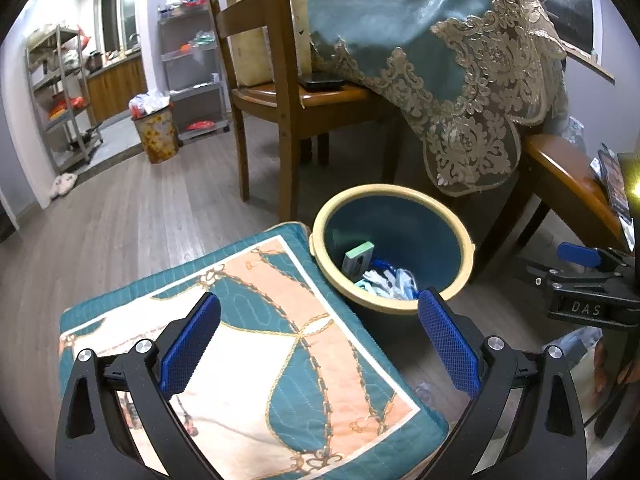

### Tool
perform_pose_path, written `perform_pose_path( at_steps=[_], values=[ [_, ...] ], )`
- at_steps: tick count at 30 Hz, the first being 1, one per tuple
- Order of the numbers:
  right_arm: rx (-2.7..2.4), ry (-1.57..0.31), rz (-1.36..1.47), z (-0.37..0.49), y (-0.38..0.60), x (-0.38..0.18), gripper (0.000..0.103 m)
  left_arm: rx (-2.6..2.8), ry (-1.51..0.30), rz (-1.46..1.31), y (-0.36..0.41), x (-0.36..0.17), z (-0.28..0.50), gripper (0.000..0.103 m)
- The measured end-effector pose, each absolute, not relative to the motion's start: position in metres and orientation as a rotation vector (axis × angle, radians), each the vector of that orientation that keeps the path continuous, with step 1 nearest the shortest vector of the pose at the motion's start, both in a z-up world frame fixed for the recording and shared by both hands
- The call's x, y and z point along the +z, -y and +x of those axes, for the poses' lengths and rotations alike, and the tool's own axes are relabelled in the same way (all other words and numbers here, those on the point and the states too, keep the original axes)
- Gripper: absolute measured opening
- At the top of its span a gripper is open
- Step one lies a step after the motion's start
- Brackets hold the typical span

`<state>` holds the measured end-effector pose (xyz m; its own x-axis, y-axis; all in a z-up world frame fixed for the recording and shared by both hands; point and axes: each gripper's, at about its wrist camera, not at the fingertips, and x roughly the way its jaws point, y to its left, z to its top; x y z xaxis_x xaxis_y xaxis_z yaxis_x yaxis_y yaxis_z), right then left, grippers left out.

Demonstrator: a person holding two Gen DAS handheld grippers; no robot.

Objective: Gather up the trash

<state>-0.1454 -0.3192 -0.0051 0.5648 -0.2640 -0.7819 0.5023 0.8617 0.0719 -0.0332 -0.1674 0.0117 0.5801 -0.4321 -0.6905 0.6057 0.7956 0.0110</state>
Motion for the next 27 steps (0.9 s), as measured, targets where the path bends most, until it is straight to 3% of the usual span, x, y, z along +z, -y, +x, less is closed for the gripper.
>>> perform_pose_path(
  at_steps=[27],
  values=[
    [-0.46, -0.865, 0.299, -0.1449, 0.3195, -0.0062, 0.097, -0.616, -0.739, 0.265, 0.169, 0.0105, -0.0331, 0.098]
  ],
)
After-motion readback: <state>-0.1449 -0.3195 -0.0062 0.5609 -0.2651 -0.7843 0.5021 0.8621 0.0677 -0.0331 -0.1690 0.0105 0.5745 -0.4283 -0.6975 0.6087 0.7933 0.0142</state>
